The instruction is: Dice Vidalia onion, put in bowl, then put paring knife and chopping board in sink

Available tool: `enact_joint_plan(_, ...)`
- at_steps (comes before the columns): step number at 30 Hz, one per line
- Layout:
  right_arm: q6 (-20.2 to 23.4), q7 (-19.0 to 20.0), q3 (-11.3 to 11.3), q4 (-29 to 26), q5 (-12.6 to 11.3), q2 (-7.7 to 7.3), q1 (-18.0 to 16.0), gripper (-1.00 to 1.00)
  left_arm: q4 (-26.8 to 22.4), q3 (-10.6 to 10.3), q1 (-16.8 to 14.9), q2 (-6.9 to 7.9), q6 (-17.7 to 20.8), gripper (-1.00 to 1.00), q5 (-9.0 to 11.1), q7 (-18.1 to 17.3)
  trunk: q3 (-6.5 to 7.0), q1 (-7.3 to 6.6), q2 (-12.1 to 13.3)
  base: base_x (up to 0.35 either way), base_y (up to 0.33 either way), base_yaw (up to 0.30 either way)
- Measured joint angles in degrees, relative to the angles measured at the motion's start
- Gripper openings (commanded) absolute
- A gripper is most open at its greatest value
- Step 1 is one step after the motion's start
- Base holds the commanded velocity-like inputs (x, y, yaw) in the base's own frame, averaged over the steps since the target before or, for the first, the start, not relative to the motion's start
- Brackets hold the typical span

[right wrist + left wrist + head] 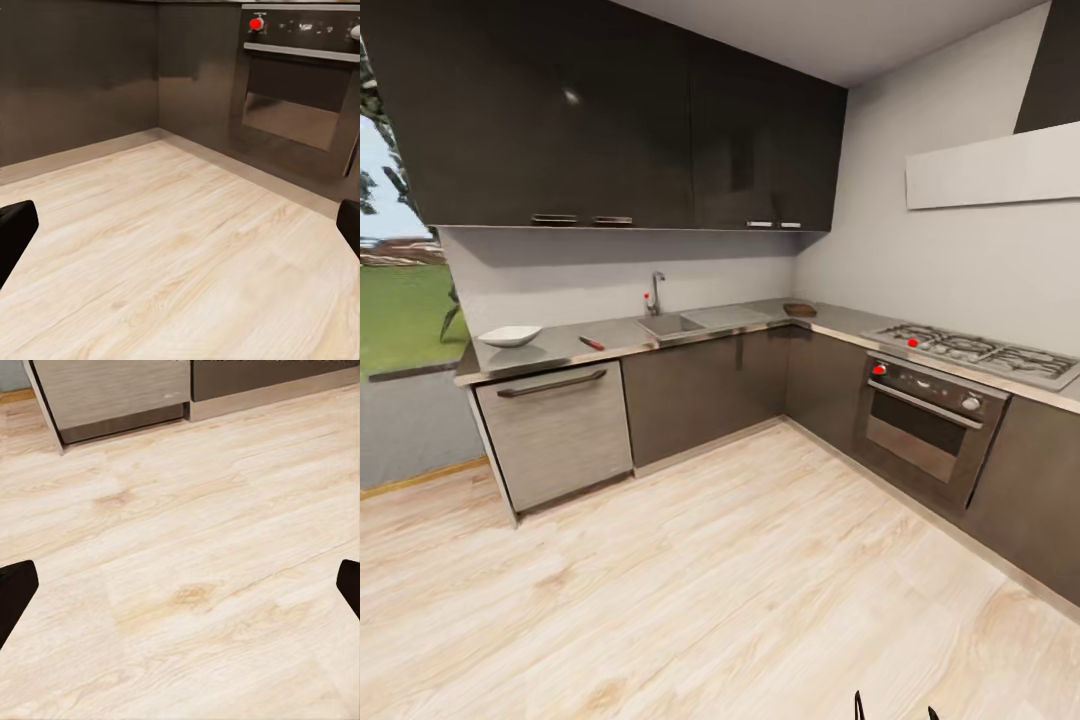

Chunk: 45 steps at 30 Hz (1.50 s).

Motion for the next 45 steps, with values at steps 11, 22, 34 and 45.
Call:
enact_joint_plan(11, 0.0, 0.0, 0.0, 0.0, 0.0, 0.0, 0.0, 1.0, 0.0, 0.0, 0.0, 0.0, 0.0, 1.0, 0.0, 0.0, 0.0, 0.0, 0.0, 0.276, -0.227, 0.153)
enact_joint_plan(22, 0.0, 0.0, 0.0, 0.0, 0.0, 0.0, 0.0, 1.0, 0.0, 0.0, 0.0, 0.0, 0.0, 1.0, -0.1, 0.0, 0.0, 0.0, 0.0, 0.276, -0.227, 0.186)
enact_joint_plan(34, 0.0, 0.0, 0.0, 0.0, 0.0, 0.0, 0.0, 1.0, 0.0, 0.0, 0.0, 0.0, 0.0, 1.0, -0.1, 0.0, 0.0, 0.0, 0.0, 0.276, -0.227, 0.215)
enact_joint_plan(45, 0.0, 0.0, 0.0, 0.0, 0.0, 0.0, 0.0, 1.0, 0.0, 0.0, 0.0, 0.0, 0.0, 1.0, -0.1, 0.0, 0.0, 0.0, 0.0, 0.276, -0.227, 0.231)
